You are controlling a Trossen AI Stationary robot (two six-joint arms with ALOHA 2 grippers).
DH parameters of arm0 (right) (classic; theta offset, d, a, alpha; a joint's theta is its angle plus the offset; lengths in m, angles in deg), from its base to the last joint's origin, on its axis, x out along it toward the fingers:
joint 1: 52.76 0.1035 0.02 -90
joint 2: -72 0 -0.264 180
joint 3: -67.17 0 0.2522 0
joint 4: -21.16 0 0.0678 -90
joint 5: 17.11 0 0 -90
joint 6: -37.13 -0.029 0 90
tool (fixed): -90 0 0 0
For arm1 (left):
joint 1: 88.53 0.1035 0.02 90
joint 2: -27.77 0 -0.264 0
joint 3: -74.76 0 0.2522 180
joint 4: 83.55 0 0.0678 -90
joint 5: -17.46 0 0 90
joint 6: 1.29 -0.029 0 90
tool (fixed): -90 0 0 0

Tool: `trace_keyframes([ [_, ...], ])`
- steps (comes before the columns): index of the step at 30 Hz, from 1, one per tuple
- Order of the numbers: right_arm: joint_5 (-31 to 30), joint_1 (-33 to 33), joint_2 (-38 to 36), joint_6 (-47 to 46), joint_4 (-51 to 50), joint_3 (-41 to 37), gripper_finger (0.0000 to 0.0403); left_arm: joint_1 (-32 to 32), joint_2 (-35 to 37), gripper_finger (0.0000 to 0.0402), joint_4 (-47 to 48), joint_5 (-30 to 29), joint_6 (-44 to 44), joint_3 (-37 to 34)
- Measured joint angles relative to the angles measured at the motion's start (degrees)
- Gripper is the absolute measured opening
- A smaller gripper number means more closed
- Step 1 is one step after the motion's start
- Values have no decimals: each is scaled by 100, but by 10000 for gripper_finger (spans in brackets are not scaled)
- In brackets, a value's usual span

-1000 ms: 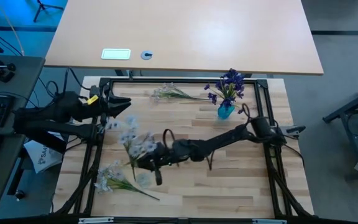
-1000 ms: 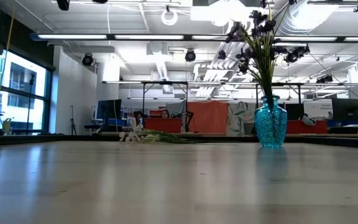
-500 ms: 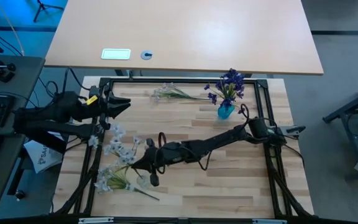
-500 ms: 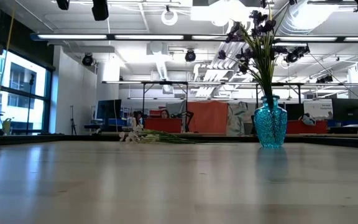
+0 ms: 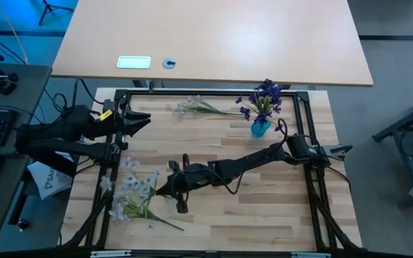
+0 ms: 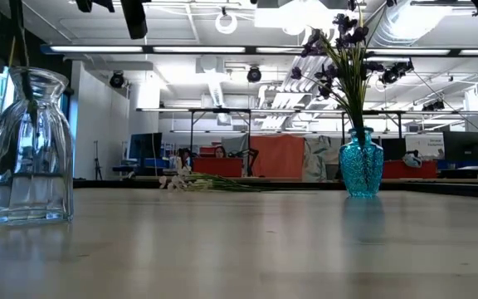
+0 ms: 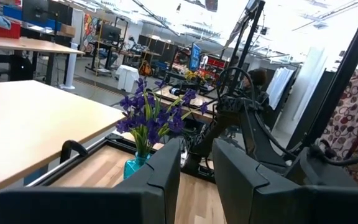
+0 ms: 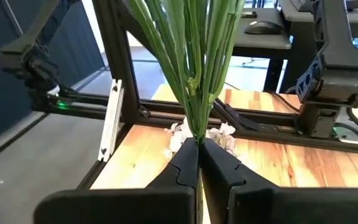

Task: Sort flowers into vase by color
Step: Put the bottom right white flowers into the transparent vase, then put the bottom white flowers into the transparent vase

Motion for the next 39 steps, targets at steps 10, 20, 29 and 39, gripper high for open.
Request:
trace_keyframes([
  [10, 33, -67, -32, -306, -150, 0, 23, 0, 0, 83, 181, -52, 5, -1],
  [20, -469, -67, -682, -481, -1757, -2, 180, 2, 99, 83, 234, -91, -206, -2],
  [29, -349, -92, -1109, -149, -3373, -2, 294, 0, 276, 83, 243, -253, -314, -2],
  [39, -693, -201, -2072, -339, -6205, -2, 303, -14, 319, 83, 363, -810, -378, -2],
])
